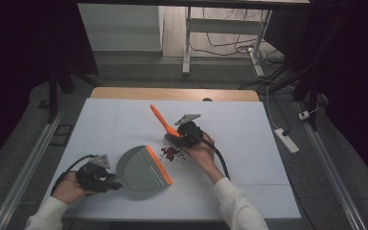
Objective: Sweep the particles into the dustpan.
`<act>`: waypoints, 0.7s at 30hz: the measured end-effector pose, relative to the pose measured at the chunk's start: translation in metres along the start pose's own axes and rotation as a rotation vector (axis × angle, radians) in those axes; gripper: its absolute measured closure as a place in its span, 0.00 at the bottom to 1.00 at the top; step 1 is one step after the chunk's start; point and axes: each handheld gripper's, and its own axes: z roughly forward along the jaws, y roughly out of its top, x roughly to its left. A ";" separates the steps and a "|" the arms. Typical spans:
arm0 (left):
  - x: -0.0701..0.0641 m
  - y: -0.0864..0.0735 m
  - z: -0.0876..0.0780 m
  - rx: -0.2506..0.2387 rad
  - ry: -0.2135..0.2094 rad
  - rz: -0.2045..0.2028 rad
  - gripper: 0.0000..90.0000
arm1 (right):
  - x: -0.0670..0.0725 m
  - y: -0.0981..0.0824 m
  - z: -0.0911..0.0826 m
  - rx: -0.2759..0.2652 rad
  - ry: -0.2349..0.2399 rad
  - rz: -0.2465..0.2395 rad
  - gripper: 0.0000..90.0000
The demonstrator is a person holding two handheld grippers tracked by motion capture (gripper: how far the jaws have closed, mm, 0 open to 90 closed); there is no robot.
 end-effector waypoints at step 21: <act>-0.001 0.001 0.002 -0.004 0.006 -0.001 0.69 | 0.033 0.000 -0.004 0.027 0.047 -0.067 0.78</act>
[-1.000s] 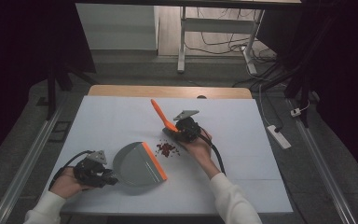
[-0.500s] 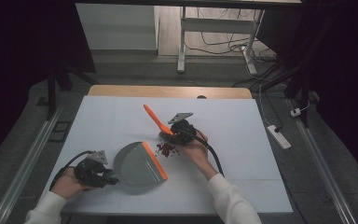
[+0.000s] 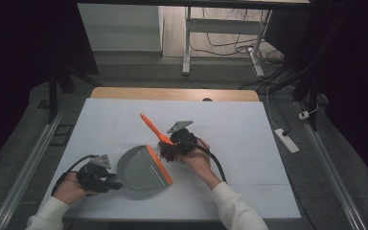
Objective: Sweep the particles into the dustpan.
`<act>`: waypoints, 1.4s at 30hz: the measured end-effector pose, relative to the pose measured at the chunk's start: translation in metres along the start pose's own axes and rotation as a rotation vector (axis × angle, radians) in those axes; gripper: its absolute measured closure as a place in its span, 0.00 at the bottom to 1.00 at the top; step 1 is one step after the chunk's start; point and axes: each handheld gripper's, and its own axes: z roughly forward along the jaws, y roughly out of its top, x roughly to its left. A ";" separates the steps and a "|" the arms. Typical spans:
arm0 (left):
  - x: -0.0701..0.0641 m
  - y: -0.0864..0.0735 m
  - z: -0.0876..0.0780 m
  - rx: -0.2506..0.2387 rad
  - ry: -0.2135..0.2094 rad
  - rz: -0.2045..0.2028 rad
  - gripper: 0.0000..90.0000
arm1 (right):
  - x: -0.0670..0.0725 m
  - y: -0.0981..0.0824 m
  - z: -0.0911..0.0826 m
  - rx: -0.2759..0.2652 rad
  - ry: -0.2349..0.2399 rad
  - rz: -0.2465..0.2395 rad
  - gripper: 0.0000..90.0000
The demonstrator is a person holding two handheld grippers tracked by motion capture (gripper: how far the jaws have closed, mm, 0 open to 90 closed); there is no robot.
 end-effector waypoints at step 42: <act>0.000 0.000 0.002 0.007 0.002 0.000 0.69 | 0.019 0.014 -0.026 -0.182 0.104 0.004 0.78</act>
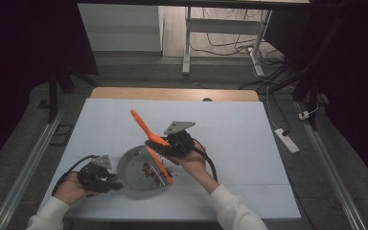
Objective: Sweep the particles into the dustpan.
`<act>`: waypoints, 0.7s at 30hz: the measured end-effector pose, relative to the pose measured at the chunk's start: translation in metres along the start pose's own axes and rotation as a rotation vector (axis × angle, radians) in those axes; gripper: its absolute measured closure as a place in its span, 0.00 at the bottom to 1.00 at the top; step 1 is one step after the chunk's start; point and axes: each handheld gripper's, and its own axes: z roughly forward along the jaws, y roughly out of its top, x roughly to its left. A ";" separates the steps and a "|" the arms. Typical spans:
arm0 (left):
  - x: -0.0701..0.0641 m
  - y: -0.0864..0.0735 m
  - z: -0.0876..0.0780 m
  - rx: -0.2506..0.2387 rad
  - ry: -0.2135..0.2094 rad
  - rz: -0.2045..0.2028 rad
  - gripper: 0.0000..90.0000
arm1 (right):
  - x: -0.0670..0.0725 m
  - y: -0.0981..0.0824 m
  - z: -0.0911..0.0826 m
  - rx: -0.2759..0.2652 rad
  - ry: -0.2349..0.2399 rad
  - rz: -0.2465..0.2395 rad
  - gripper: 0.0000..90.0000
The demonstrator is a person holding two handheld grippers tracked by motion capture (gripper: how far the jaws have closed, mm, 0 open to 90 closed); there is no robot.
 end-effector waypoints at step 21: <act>0.000 0.000 0.000 -0.001 -0.003 0.000 0.68 | -0.029 -0.018 0.016 0.098 -0.099 0.059 0.78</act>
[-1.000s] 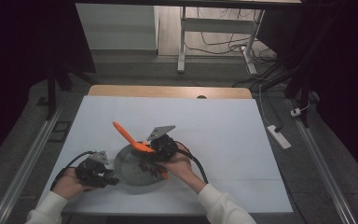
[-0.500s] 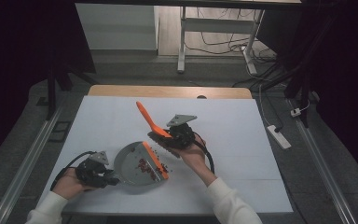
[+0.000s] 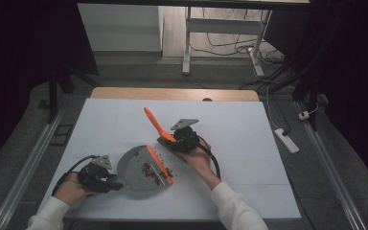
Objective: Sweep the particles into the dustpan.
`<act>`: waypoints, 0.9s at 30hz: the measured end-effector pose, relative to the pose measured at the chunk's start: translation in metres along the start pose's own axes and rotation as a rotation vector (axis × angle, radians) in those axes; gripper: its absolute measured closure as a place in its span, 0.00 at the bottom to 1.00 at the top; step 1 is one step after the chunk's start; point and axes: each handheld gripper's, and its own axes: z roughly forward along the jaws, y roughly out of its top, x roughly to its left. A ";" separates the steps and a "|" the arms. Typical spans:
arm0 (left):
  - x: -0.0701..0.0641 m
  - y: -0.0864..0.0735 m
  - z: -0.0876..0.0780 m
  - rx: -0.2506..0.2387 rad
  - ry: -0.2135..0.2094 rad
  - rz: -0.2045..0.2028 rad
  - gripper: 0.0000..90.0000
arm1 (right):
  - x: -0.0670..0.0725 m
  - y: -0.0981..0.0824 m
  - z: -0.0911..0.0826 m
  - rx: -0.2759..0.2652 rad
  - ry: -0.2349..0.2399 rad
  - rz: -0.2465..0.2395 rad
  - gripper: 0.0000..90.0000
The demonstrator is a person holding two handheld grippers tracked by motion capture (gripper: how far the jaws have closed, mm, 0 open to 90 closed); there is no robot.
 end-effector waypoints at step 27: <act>0.000 -0.001 0.001 0.002 0.000 -0.001 0.68 | 0.035 0.005 0.013 0.011 0.142 -0.005 0.78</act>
